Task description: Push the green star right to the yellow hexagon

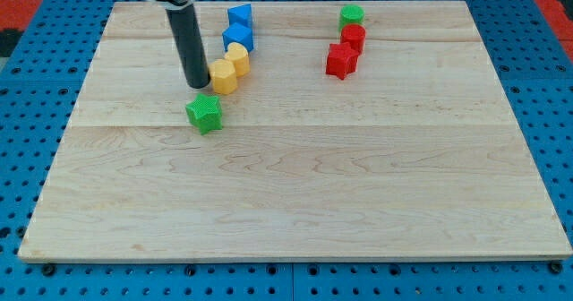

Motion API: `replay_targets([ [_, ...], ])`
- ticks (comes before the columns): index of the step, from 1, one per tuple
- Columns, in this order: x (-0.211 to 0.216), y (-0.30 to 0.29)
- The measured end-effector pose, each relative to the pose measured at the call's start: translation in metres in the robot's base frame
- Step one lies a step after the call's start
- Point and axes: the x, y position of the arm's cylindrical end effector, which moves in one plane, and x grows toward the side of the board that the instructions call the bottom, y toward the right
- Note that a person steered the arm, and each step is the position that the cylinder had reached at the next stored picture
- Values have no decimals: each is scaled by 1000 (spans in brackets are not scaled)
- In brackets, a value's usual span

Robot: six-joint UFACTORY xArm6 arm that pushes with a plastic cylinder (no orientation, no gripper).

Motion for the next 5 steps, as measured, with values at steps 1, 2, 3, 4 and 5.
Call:
replay_targets([
  [1, -3, 29],
  [2, -4, 30],
  [3, -4, 30],
  [4, -4, 11],
  [5, 12, -36],
])
